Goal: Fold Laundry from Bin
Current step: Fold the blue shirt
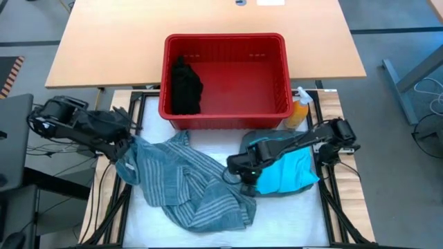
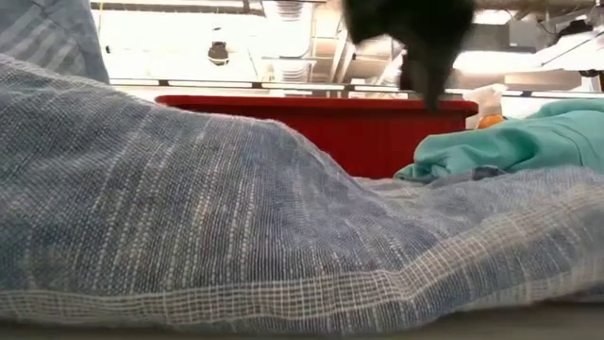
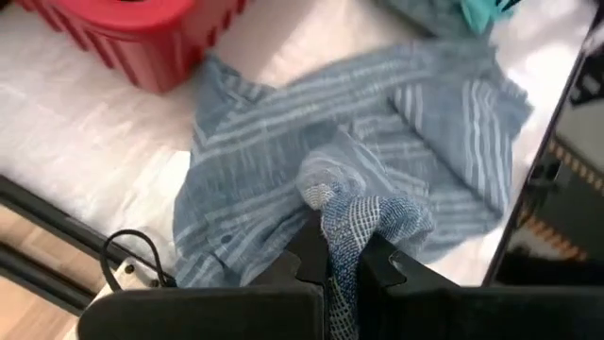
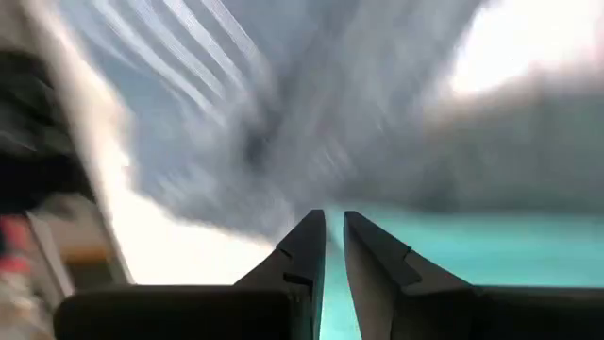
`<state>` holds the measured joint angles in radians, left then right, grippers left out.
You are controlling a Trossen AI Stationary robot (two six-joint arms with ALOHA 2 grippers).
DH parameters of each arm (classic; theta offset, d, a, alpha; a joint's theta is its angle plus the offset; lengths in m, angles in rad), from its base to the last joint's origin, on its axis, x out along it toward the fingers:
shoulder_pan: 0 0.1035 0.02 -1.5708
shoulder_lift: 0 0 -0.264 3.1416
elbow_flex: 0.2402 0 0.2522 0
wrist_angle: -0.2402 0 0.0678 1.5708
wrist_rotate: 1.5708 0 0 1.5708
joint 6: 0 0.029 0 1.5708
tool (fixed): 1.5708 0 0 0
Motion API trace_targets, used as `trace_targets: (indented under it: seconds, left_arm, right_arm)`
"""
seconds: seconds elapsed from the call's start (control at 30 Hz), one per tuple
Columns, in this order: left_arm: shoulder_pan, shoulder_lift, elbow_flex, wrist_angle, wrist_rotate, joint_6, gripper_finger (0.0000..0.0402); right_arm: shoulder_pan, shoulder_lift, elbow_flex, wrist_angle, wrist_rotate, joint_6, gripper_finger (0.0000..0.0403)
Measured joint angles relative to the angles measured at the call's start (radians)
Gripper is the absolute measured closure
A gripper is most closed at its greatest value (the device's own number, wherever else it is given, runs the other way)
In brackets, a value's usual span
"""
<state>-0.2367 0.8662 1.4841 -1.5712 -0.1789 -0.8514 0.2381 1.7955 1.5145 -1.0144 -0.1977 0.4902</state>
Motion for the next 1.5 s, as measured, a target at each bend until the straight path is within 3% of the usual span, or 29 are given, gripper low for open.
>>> trace_targets:
  seconds: [0.07, 0.13, 0.3, 0.43, 0.5, 0.73, 0.93, 1.1, 1.2, 1.33, 1.5]
  left_arm:
    - [0.000, -0.023, 0.000, 0.000, -0.020, -0.022, 0.0401]
    - [0.000, -0.041, 0.000, 0.000, -0.028, -0.039, 0.0401]
    - [0.000, -0.072, 0.000, 0.000, -0.039, -0.070, 0.0402]
    - [0.000, -0.076, 0.000, 0.000, -0.065, -0.057, 0.0401]
    - [0.000, -0.076, 0.000, 0.000, -0.069, -0.037, 0.0401]
    - [0.000, -0.057, 0.000, 0.000, -0.062, 0.022, 0.0401]
    - [0.000, -0.038, 0.001, 0.000, -0.065, 0.095, 0.0401]
    - [0.000, -0.019, 0.001, 0.002, -0.064, 0.135, 0.0401]
    - [0.000, -0.018, 0.001, 0.002, -0.060, 0.141, 0.0401]
    - [0.000, -0.015, 0.001, 0.001, -0.034, 0.140, 0.0401]
    - [0.000, -0.016, 0.001, 0.001, -0.029, 0.133, 0.0401]
  right_arm:
    - [0.011, -0.007, -0.042, -0.057, 0.004, -0.021, 0.0331]
    - [0.024, -0.036, -0.114, 0.026, -0.014, -0.026, 0.0331]
    - [0.057, -0.170, -0.369, 0.516, -0.060, 0.179, 0.0330]
    - [0.125, -0.240, -0.526, 0.866, 0.005, 0.448, 0.0330]
    - [0.184, -0.242, -0.552, 0.941, 0.069, 0.547, 0.0330]
    - [0.349, -0.181, -0.556, 0.972, 0.344, 0.876, 0.0325]
    - [0.390, -0.082, -0.554, 1.047, 0.379, 1.122, 0.0264]
    - [0.393, -0.011, -0.556, 1.113, 0.392, 1.147, 0.0182]
    - [0.402, -0.008, -0.555, 1.106, 0.455, 1.192, 0.0151]
    - [0.428, -0.033, -0.555, 1.044, 0.546, 1.240, 0.0144]
    - [0.458, -0.051, -0.551, 0.949, 0.563, 1.286, 0.0143]
